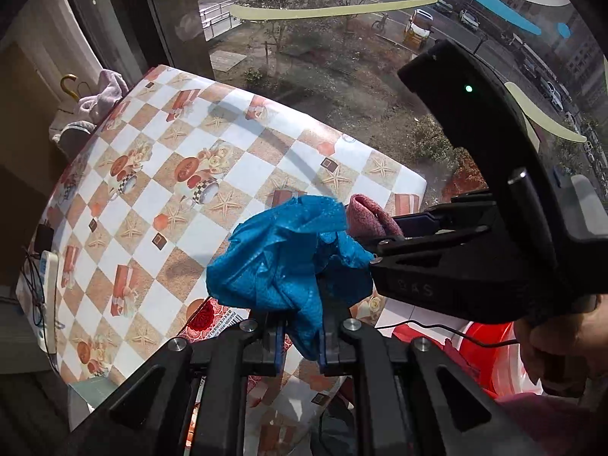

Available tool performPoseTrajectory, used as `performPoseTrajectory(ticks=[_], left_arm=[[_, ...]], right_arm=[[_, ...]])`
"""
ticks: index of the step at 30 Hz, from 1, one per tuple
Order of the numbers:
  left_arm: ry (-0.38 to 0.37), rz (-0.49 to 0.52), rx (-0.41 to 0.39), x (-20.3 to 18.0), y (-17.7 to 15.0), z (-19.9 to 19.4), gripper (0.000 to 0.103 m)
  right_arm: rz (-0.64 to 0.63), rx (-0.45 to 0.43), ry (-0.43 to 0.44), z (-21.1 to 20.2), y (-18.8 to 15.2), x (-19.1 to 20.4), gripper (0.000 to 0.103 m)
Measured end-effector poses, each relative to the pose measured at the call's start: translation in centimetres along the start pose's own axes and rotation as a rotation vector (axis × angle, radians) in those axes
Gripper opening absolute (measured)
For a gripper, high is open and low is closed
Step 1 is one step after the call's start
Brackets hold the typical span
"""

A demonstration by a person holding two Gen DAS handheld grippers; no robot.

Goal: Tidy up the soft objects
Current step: 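Carry the blue glove and pink knit sock in both tools over the white box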

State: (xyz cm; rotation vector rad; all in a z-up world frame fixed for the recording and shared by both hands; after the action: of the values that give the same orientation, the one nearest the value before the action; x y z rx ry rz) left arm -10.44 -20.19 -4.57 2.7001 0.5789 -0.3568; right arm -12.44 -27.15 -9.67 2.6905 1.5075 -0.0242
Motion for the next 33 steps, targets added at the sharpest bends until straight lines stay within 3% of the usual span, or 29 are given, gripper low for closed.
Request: performPoseTrajectory(ticks=[9,23,33], left_arm=[[0.015,-0.009,0.003,0.7,-5.2,-1.9,0.014],[0.064,-0.273,-0.075,7.8,-13.5,-5.7,0.014],[0.152,-0.432,-0.146,12.3,-18.6,-8.4,0.014]], right_arm=[[-0.028,0.044,-0.001,0.6,-4.6,1.9,0.035],[-0.253,0.079,0.002,0.2,-8.7,9.7,0.035],[-0.516,-0.014,-0.007,-2.5,-9.8,16.7,0.035]])
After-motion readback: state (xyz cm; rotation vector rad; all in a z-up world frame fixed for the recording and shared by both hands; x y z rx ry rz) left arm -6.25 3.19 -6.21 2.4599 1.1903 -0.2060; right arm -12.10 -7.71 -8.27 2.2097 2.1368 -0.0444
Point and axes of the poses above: each gripper's, at about its wrist camera, not at the fingertips, and z roughly the way its jaws point, x to its left, y to its top, the point moved 10 cm from there along z, roughly the way its jaws point, and after that the axes turned 15 degrees about -y, right-handed, at the moved point
